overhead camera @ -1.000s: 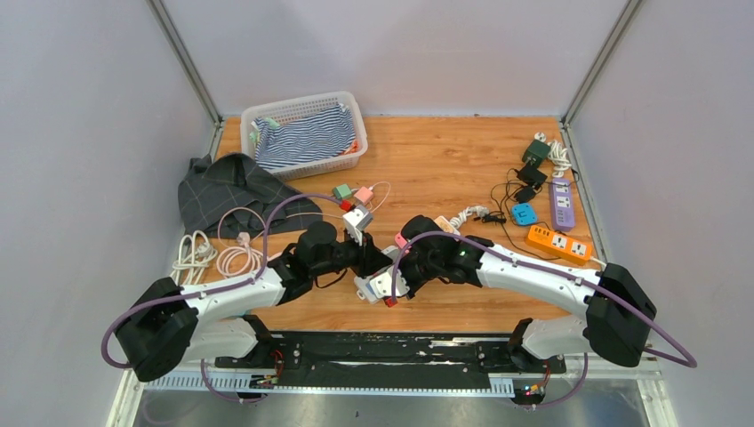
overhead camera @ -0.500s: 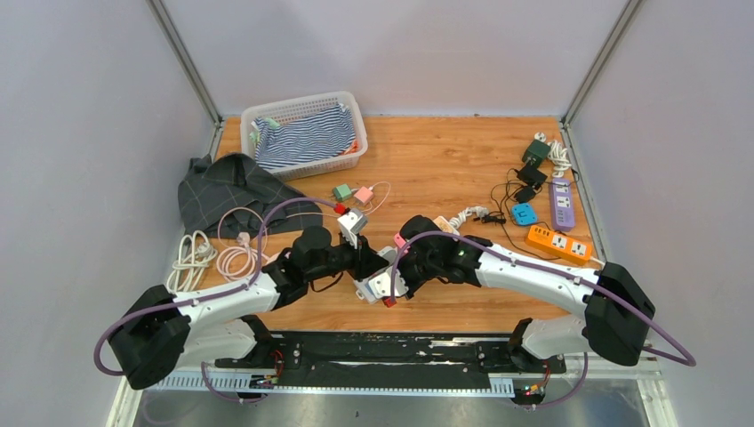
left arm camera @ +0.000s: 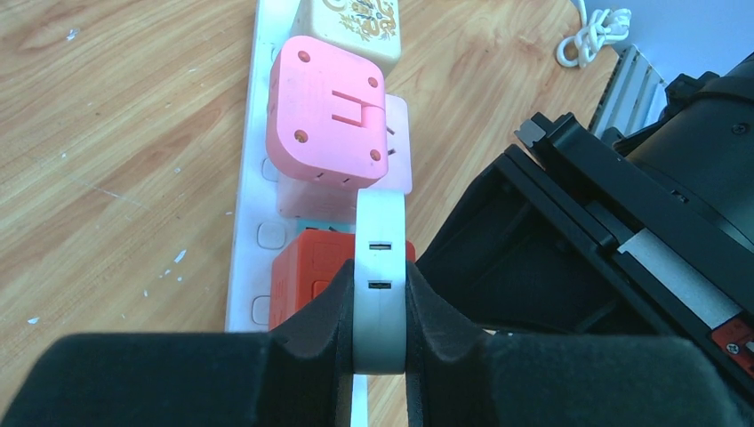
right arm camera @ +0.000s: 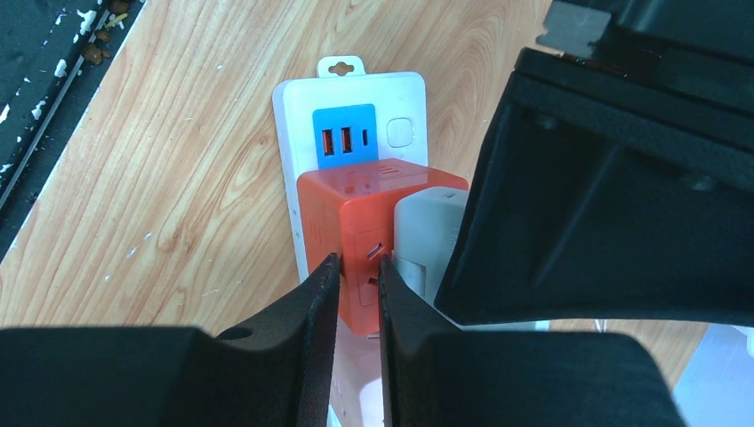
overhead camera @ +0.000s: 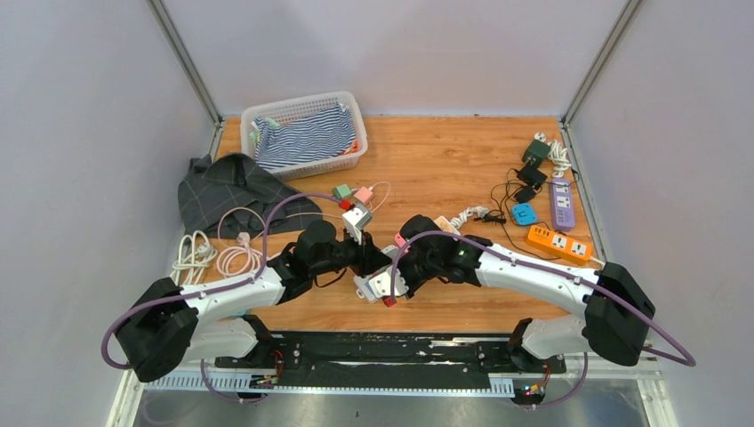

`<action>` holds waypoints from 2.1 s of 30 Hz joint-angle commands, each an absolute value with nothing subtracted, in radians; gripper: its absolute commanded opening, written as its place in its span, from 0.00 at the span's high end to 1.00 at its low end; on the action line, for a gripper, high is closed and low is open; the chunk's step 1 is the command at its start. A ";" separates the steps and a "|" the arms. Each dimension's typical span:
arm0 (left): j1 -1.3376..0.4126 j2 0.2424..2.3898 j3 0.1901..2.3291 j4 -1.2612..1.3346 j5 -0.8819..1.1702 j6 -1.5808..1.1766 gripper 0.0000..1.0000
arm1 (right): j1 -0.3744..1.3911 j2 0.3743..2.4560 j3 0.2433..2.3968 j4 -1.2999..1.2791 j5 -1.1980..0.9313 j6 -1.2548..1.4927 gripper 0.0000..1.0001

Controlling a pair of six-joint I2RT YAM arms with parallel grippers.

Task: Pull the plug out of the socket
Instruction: Remove the plug from the socket.

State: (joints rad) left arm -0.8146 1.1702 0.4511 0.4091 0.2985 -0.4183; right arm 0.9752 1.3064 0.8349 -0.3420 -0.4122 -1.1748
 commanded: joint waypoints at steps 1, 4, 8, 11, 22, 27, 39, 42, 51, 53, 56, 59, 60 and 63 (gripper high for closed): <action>-0.823 1.137 0.418 0.396 0.314 -0.411 1.00 | 0.983 1.367 0.792 -0.485 -0.360 -1.158 0.78; -0.818 1.101 0.387 0.396 0.308 -0.417 1.00 | 0.983 1.368 0.792 -0.485 -0.360 -1.158 0.78; -0.815 1.080 0.364 0.397 0.307 -0.424 1.00 | 0.983 1.370 0.792 -0.486 -0.359 -1.158 0.79; -0.815 1.088 0.373 0.397 0.310 -0.424 1.00 | 0.983 1.371 0.793 -0.486 -0.359 -1.159 0.79; -0.815 1.207 0.480 0.397 0.374 -0.410 1.00 | 0.983 1.375 0.794 -0.489 -0.354 -1.158 0.79; -0.815 1.206 0.466 0.397 0.369 -0.408 1.00 | 0.983 1.375 0.793 -0.491 -0.356 -1.159 0.79; -0.815 1.062 0.327 0.397 0.304 -0.426 1.00 | 0.983 1.384 0.796 -0.495 -0.356 -1.160 0.80; -0.814 1.076 0.345 0.397 0.311 -0.422 1.00 | 0.983 1.385 0.798 -0.495 -0.356 -1.161 0.80; -0.815 1.185 0.446 0.397 0.367 -0.409 1.00 | 0.983 1.387 0.798 -0.497 -0.351 -1.160 0.80; -0.815 1.187 0.444 0.397 0.368 -0.408 1.00 | 0.983 1.385 0.798 -0.498 -0.352 -1.160 0.80; -0.815 1.164 0.421 0.397 0.356 -0.410 1.00 | 0.983 1.385 0.798 -0.498 -0.351 -1.160 0.80; -0.815 1.120 0.382 0.396 0.335 -0.417 1.00 | 0.983 1.387 0.799 -0.501 -0.353 -1.160 0.81; -0.815 1.106 0.368 0.396 0.329 -0.421 1.00 | 0.983 1.387 0.799 -0.500 -0.355 -1.160 0.81; -0.815 1.064 0.332 0.396 0.314 -0.431 1.00 | 0.982 1.391 0.800 -0.503 -0.355 -1.159 0.81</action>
State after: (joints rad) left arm -0.8017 1.1118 0.3904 0.4366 0.2928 -0.4187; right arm 0.9798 1.3251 0.8482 -0.3367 -0.4103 -1.1751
